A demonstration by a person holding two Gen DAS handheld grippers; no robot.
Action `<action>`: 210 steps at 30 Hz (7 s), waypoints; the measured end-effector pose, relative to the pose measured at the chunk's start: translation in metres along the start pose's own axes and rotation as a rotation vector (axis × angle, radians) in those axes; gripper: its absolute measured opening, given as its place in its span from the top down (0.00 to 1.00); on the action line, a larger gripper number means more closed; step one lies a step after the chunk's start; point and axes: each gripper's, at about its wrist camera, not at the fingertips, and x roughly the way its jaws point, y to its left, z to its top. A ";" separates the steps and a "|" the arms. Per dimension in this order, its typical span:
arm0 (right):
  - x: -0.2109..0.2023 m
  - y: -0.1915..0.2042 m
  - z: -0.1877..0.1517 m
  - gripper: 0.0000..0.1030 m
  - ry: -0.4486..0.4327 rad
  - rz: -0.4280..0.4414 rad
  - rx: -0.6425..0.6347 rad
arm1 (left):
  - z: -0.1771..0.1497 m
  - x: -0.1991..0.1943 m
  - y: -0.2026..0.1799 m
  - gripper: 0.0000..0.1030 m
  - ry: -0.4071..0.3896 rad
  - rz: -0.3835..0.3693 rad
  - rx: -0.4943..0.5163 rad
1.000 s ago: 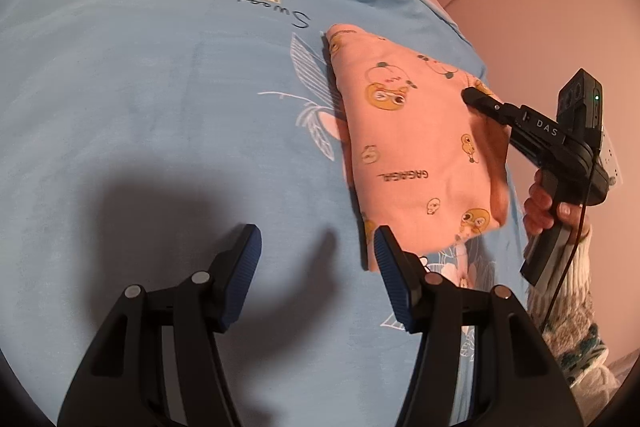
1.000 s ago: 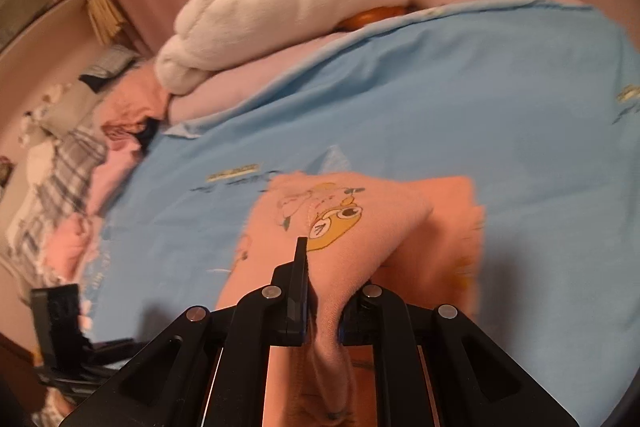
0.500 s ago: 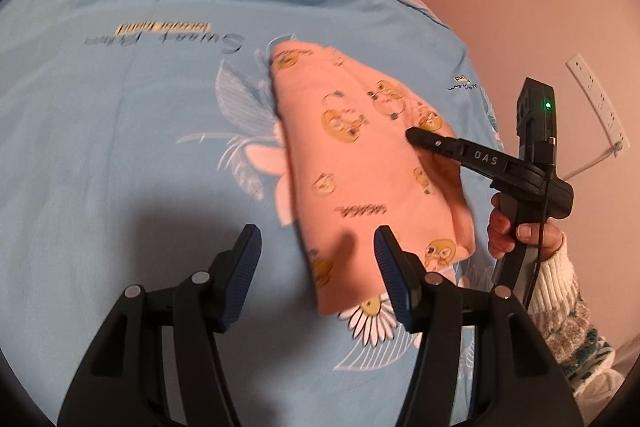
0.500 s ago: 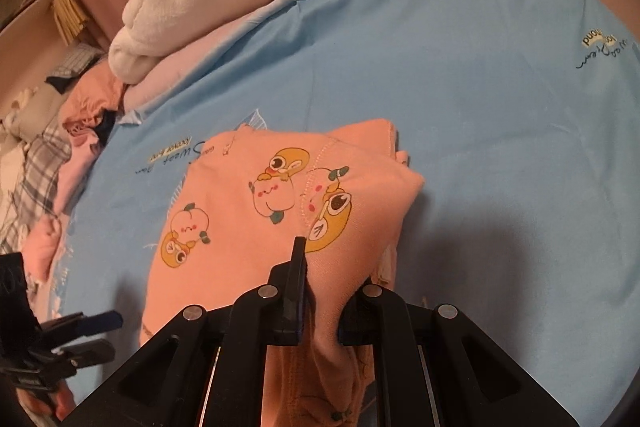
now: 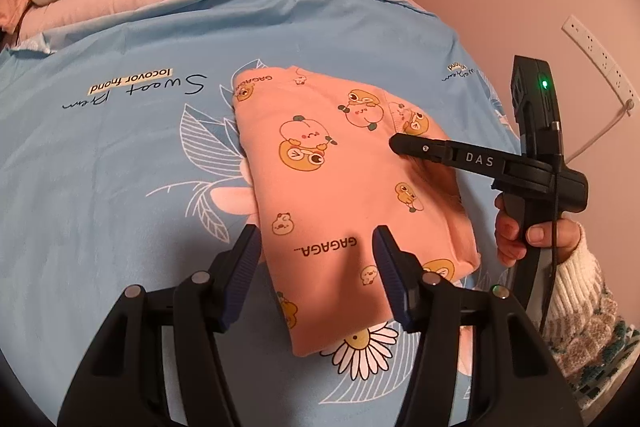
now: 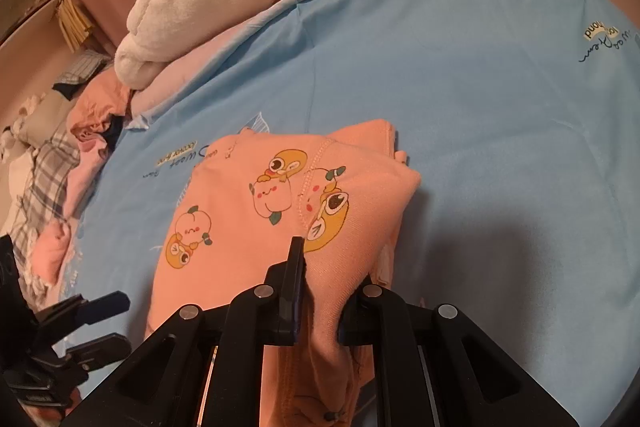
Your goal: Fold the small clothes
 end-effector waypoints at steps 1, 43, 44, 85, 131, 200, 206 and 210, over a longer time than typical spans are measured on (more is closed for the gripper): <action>0.000 0.000 0.000 0.89 0.000 0.000 -0.001 | -0.001 0.000 -0.002 0.45 0.002 0.002 0.006; -0.011 -0.020 -0.001 0.79 -0.029 0.012 0.106 | 0.009 0.008 -0.002 0.45 -0.001 0.023 0.034; -0.016 -0.019 0.000 0.77 -0.050 -0.016 0.099 | 0.010 0.008 0.000 0.45 -0.004 0.020 0.029; -0.025 0.037 -0.085 0.81 0.046 -0.119 -0.385 | 0.015 0.036 -0.008 0.46 0.027 0.013 0.060; -0.058 0.010 -0.090 0.39 -0.039 0.113 -0.059 | -0.043 0.010 0.019 0.44 0.029 -0.017 -0.045; -0.028 0.030 -0.040 0.75 -0.138 0.082 -0.144 | 0.005 0.022 0.002 0.74 -0.025 -0.015 -0.045; -0.043 0.040 -0.051 0.75 -0.142 0.083 -0.153 | -0.005 0.003 -0.011 0.74 -0.034 0.007 -0.014; -0.055 0.044 -0.058 0.75 -0.152 0.087 -0.156 | -0.013 -0.011 -0.019 0.74 -0.050 0.014 0.000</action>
